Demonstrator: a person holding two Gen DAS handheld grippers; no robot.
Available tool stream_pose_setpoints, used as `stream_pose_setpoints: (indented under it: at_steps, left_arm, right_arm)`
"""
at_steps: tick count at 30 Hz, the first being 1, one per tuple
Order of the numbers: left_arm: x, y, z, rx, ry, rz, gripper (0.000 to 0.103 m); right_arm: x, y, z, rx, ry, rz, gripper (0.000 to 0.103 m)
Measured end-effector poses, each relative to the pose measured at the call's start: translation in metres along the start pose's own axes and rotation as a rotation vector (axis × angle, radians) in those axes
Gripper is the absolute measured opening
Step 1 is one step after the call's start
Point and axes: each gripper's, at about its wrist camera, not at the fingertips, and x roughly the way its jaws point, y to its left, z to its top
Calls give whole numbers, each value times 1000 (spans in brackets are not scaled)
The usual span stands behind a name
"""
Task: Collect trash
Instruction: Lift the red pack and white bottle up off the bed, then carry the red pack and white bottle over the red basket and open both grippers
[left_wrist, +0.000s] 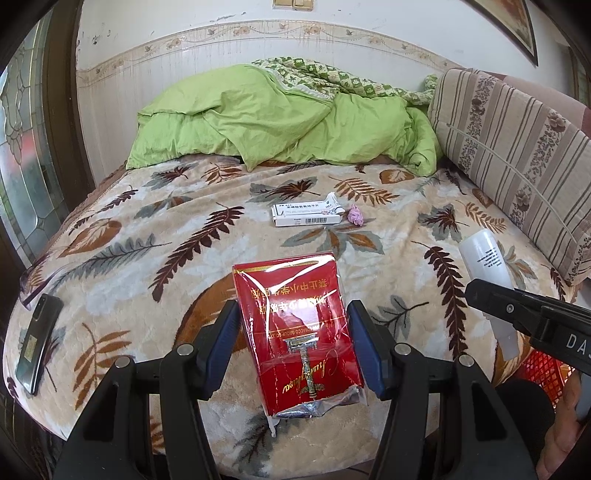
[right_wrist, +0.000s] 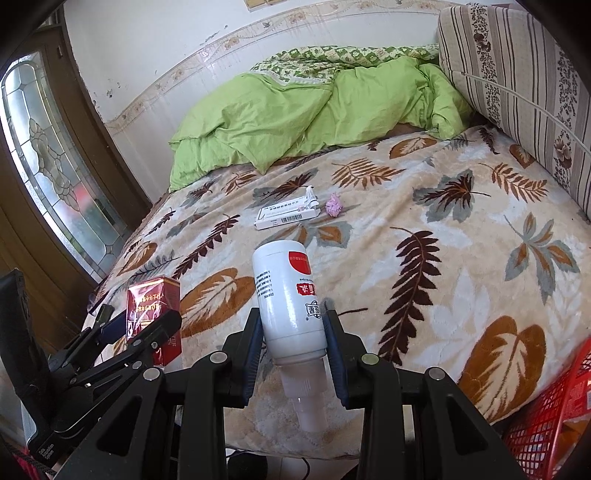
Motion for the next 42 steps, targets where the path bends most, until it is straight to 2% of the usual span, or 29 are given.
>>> stream_pose_setpoints:
  at_steps: [18,25,30,36,42]
  left_arm:
    - [5,-12,-2,37,22,-20,58]
    - [4,-30,1,76,29,-64,58]
    - [-3,-63,7,159,18,-180,58]
    - [-12,-130,18,271,49,-399,58]
    - [-19,-216,24,360,141,-646,59]
  right_arm:
    - [-8,-18,2,52,-14,6,35]
    - [-23,-41,1,104,-32,-2,35]
    - [-54,-77,-5,163,-63,-56,35]
    - [-120,-152,-25,320,-137,-197,35]
    - [-191,-221,-47,461,-222,-370,35]
